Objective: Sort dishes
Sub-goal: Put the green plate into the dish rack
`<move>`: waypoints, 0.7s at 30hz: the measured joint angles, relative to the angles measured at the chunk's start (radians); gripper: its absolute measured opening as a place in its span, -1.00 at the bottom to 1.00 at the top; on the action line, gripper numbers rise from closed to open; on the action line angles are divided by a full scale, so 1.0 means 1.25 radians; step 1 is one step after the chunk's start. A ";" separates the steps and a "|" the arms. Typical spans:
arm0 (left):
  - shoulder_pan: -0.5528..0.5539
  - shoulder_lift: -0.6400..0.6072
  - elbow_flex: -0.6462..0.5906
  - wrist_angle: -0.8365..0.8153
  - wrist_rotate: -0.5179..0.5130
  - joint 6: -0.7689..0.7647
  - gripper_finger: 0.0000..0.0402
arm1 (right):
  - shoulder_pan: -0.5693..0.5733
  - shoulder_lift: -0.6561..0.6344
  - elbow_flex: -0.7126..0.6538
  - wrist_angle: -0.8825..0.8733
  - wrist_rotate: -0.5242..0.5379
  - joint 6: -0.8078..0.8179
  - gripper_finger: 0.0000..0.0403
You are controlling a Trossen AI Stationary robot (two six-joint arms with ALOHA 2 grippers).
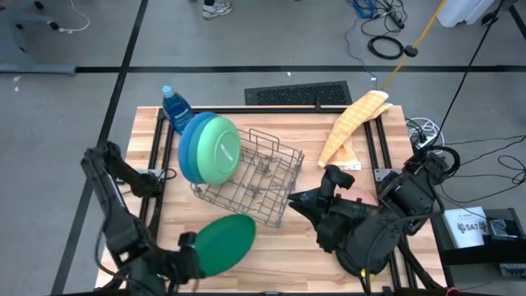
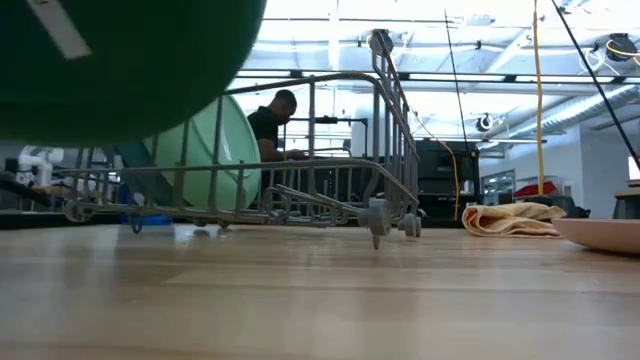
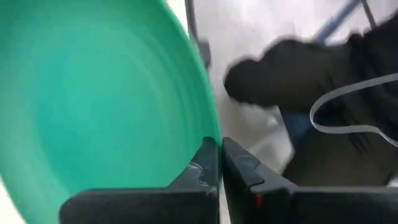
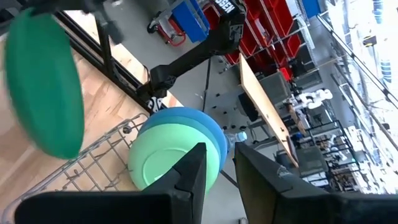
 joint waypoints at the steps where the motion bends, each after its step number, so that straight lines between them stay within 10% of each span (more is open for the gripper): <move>1: -0.005 -0.017 -0.001 0.002 -0.034 0.017 -1.00 | 0.003 0.000 0.000 -0.001 0.006 0.001 -0.62; 6: -0.009 -0.090 -0.001 0.018 -0.199 0.088 -1.00 | 0.025 0.000 0.000 -0.007 0.015 0.013 -0.62; 21: 0.157 -0.161 -0.001 0.173 -0.352 0.210 -1.00 | 0.057 0.000 0.000 -0.014 0.035 0.020 -0.62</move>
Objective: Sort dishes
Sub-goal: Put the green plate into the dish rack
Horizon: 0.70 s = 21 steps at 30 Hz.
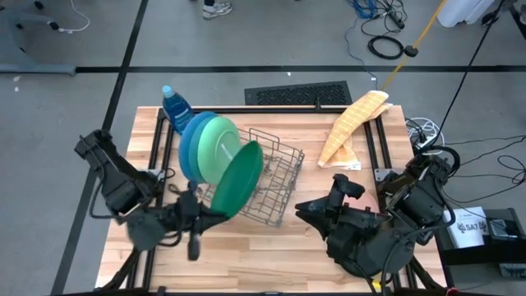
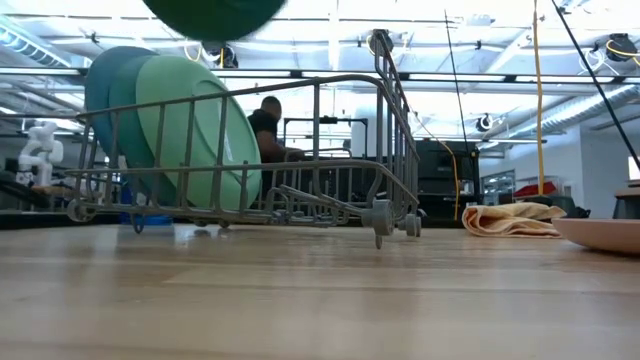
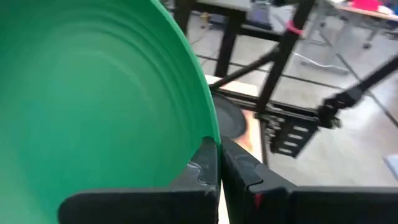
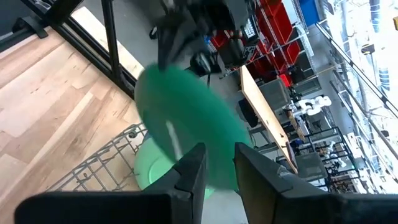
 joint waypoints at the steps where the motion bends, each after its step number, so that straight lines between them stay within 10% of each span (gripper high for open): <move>1: 0.017 0.002 0.000 0.000 0.006 -0.001 -1.00 | 0.002 0.000 0.000 0.000 0.000 0.002 -0.62; 21: 0.359 -0.251 -0.453 0.523 0.349 -0.003 -1.00 | 0.061 0.000 0.000 -0.041 -0.001 0.060 -0.62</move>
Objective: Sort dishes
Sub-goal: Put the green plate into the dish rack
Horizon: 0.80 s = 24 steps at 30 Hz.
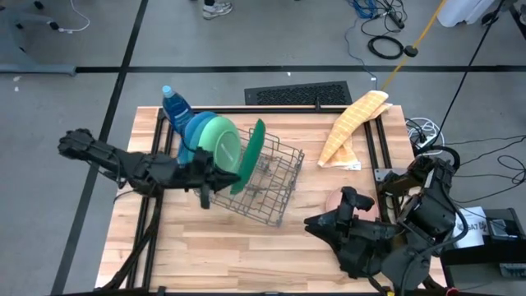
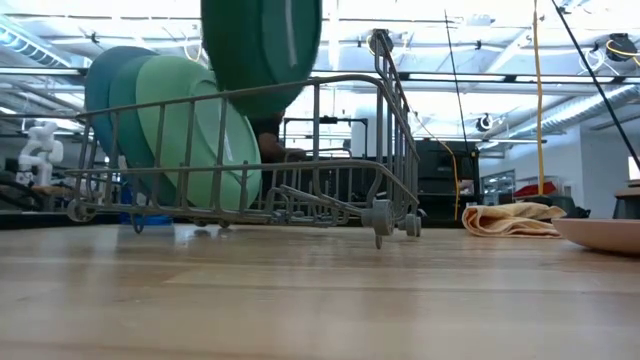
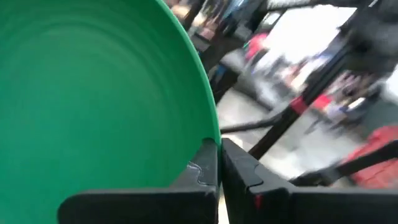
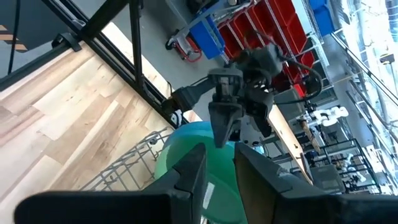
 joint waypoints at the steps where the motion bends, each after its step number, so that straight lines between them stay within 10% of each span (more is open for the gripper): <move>1: 0.016 -0.014 -0.026 0.028 0.021 -0.018 -1.00 | 0.000 0.000 0.000 0.000 0.001 0.000 -0.62; 24: 0.215 -0.029 -0.160 0.071 0.189 -0.145 -1.00 | -0.001 0.000 0.000 -0.044 0.002 0.050 -0.62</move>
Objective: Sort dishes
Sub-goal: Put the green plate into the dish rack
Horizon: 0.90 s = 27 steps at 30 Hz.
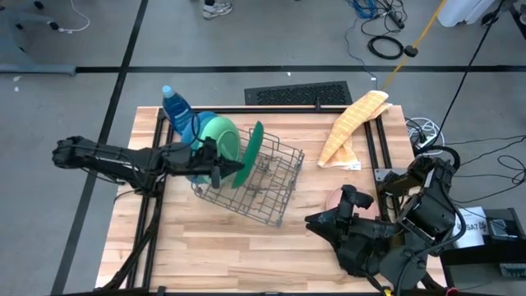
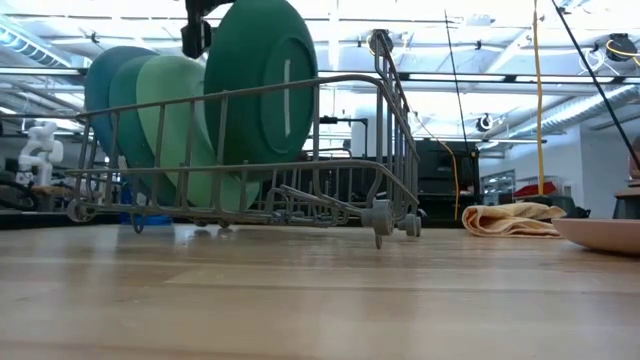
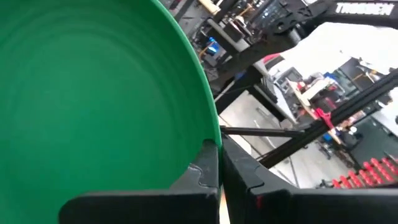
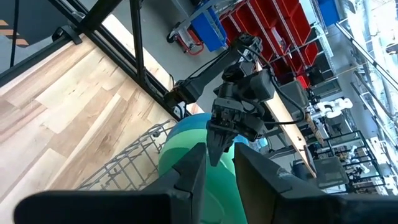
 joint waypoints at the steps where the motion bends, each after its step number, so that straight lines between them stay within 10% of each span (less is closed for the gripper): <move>1: 0.004 0.004 0.000 0.002 0.002 -0.005 -1.00 | 0.000 0.000 0.000 0.000 0.000 0.001 -0.62; 27: 0.043 0.013 -0.099 0.135 0.006 -0.043 -1.00 | -0.022 0.000 0.000 -0.032 -0.034 0.064 -0.62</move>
